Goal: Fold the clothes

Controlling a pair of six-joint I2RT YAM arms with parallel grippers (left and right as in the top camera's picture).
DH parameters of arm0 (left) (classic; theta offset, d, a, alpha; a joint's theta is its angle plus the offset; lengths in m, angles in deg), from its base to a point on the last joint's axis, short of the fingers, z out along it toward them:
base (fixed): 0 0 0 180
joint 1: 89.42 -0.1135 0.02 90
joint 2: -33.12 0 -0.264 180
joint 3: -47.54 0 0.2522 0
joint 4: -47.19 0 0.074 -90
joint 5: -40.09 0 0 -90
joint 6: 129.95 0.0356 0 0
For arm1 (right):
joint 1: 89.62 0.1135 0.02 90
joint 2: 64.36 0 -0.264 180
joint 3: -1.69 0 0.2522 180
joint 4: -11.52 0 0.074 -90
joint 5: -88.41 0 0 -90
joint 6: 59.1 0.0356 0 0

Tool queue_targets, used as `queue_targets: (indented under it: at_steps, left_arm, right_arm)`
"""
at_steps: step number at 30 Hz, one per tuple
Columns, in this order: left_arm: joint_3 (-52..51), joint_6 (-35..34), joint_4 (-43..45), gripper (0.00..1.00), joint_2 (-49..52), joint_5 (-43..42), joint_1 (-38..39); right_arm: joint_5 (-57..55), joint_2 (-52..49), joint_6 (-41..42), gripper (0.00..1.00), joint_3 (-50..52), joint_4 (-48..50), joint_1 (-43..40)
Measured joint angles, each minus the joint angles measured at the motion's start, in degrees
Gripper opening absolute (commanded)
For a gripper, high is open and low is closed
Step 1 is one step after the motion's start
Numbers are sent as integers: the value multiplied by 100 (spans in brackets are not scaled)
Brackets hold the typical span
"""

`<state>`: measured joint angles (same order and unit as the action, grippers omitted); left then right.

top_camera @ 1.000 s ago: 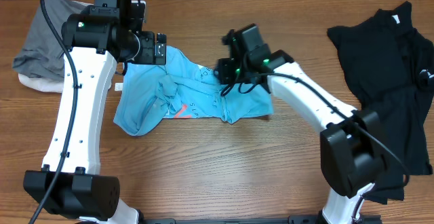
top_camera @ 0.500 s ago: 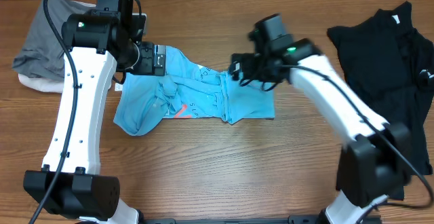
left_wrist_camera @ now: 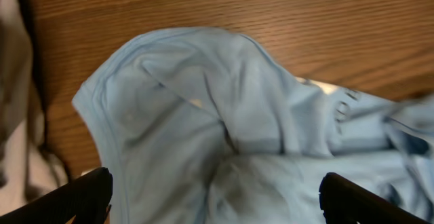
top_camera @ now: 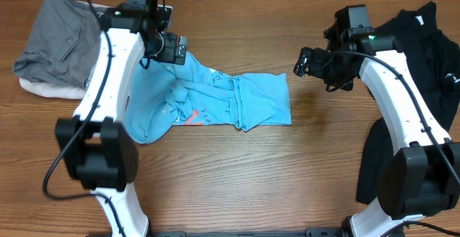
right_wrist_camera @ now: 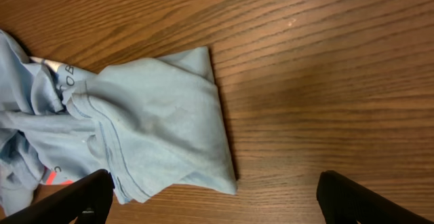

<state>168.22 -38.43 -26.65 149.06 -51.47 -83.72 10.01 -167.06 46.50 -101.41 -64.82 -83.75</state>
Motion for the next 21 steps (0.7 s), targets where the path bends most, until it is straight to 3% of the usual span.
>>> queue_targets:
  at_steps: [5,13,21]
  left_arm:
    - [-2,-2,476,100,603,181,-39]
    - [4,369,1727,98,774,284,-210]
    - [11,494,2778,96,1873,260,-247]
  right_arm:
    - [0,0,-55,100,0,20,17]
    - [2,0,-66,100,0,-59,17]
    - [2,0,-66,100,0,-422,17]
